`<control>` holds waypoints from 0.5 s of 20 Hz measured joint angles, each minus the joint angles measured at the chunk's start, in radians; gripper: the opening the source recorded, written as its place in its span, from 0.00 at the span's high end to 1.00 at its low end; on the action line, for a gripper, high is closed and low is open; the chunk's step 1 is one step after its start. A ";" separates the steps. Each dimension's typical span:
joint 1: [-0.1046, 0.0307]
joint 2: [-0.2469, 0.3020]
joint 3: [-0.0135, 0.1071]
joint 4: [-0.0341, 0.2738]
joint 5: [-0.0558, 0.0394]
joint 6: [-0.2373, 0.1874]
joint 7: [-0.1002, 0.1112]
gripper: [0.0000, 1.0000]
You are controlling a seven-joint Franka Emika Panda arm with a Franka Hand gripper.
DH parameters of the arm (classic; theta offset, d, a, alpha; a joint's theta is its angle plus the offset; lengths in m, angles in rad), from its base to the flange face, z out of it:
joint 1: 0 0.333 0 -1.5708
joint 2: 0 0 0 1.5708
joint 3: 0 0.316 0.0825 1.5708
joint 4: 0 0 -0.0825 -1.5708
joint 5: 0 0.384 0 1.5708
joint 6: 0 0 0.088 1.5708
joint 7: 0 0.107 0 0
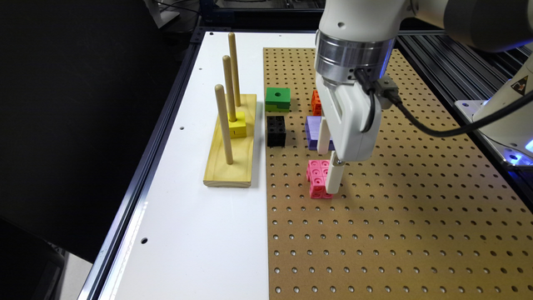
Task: Pick up pink block.
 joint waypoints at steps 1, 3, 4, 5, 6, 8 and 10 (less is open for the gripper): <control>0.000 0.021 -0.004 0.000 -0.0073 0.022 0.000 0.00; 0.000 0.057 -0.009 0.002 -0.0165 0.061 0.000 0.00; 0.000 0.062 -0.010 0.004 -0.0193 0.068 0.001 0.00; 0.000 0.059 -0.010 0.004 -0.0194 0.067 0.001 0.00; 0.001 0.059 -0.010 0.005 -0.0194 0.069 0.001 0.00; 0.001 0.061 -0.010 0.005 -0.0194 0.070 0.001 0.00; 0.003 0.064 -0.008 0.010 -0.0194 0.070 0.001 1.00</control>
